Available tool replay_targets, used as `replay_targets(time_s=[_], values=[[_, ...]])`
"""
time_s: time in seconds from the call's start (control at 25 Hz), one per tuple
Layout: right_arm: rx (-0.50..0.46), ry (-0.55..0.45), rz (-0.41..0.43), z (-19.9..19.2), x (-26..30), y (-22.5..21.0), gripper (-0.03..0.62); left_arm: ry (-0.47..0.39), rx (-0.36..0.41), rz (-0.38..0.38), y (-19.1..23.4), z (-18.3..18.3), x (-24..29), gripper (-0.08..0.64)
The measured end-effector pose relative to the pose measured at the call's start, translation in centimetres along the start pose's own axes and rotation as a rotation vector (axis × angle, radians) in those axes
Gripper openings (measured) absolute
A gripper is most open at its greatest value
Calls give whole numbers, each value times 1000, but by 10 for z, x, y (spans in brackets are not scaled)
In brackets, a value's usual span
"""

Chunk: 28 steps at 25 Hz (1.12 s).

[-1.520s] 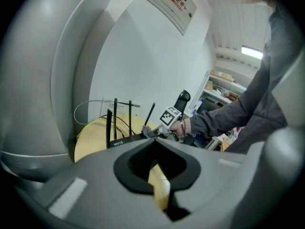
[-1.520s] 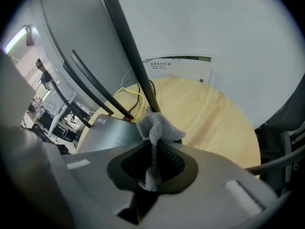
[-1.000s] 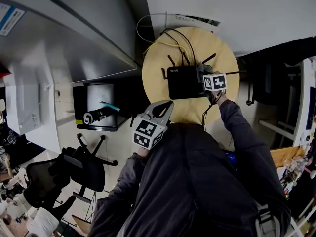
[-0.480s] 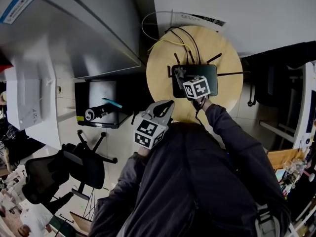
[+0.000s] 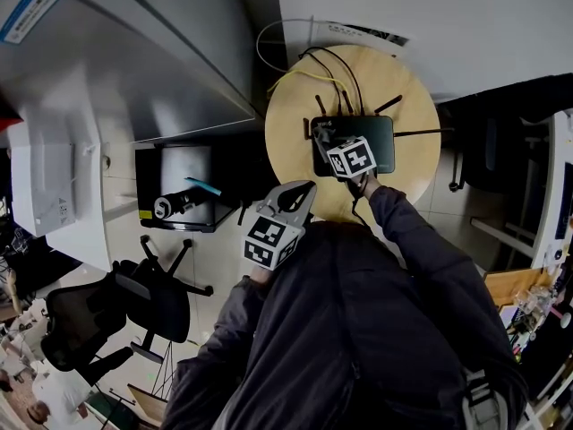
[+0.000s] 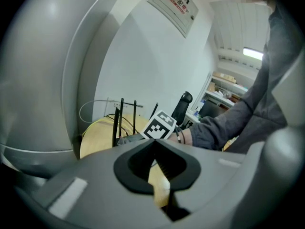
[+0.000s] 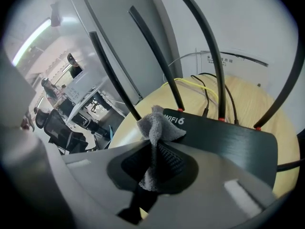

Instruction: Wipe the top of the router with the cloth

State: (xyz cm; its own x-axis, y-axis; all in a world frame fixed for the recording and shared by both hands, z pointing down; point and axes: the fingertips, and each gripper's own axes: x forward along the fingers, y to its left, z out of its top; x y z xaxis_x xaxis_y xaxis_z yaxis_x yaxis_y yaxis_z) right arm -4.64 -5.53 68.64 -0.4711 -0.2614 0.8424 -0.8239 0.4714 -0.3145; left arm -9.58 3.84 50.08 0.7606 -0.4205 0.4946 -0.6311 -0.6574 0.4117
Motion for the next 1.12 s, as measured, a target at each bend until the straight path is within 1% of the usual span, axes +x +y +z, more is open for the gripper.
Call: replay_targets(time_s=[0.32, 0.56, 1.12], values=[[16, -8, -5, -8, -13, -22, 29, 5, 8, -13, -5, 4, 9, 0], [48, -23, -23, -16, -28, -46, 29, 9, 12, -21, -10, 6, 17, 0], [109, -33, -84, -44, -63, -108, 29, 16, 30, -42, -30, 13, 39, 0]])
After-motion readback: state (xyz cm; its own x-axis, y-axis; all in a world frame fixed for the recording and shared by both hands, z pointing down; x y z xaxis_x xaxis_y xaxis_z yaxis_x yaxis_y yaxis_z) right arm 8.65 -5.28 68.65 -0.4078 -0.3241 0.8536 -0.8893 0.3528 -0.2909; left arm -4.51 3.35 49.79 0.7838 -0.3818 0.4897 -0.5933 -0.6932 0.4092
